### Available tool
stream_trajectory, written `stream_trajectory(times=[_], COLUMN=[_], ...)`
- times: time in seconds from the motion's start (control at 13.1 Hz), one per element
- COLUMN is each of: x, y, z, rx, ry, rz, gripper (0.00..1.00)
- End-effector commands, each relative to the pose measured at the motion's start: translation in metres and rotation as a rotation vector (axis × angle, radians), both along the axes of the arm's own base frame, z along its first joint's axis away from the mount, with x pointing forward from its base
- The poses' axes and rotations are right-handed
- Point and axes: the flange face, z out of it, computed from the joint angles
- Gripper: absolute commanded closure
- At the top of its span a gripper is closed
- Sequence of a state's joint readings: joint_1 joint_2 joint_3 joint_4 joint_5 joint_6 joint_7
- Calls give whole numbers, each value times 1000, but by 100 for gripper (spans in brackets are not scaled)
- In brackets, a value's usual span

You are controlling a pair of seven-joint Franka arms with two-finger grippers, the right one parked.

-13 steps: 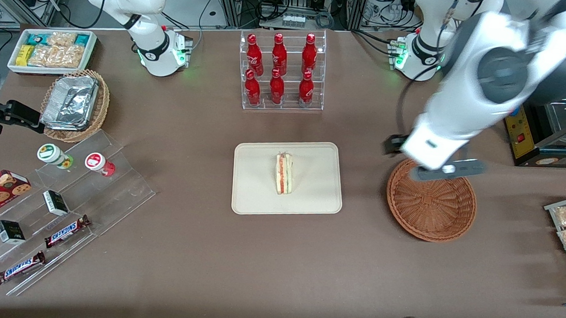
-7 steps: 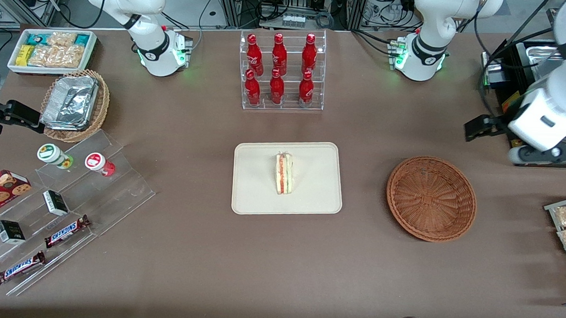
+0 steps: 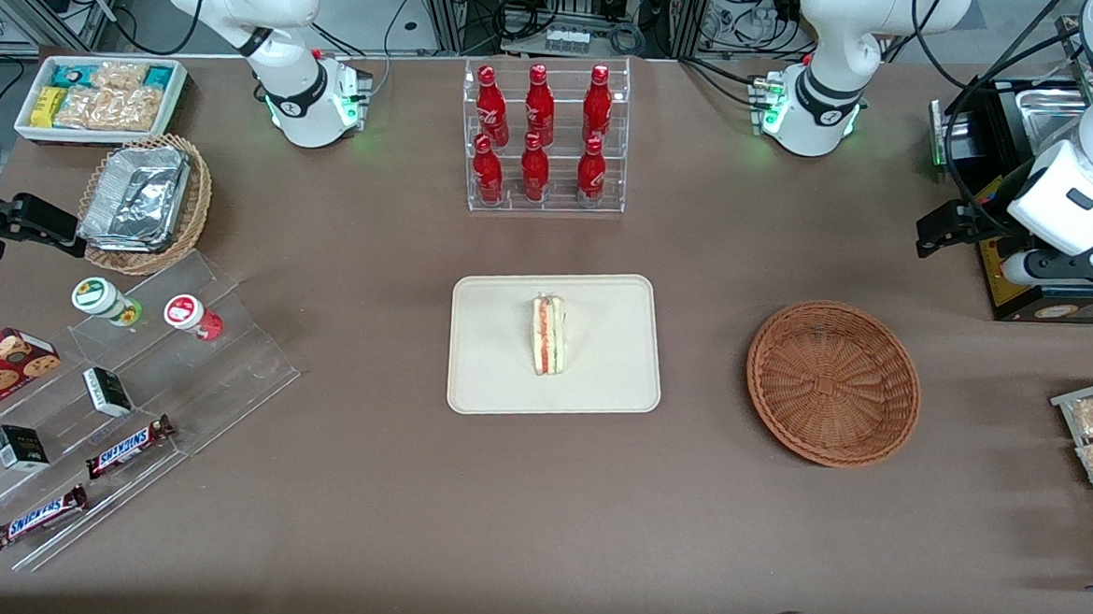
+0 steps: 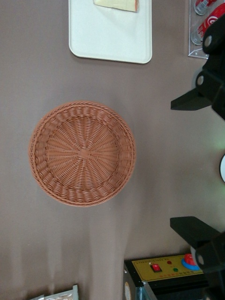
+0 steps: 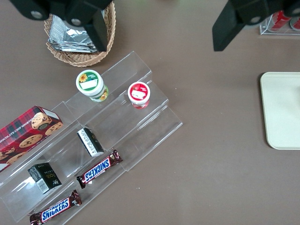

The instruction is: Place sandwich from basket to tray

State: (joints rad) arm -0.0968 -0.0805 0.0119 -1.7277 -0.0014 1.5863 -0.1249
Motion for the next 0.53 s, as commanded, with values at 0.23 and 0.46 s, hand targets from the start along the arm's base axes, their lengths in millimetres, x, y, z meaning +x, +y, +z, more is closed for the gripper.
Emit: stream_trajectory(times=[0.23, 0.46], x=[30, 36], y=[-2, -1], z=[16, 15], rx=[29, 29], ry=[-53, -60], rz=[-26, -24], gripper=[0, 0])
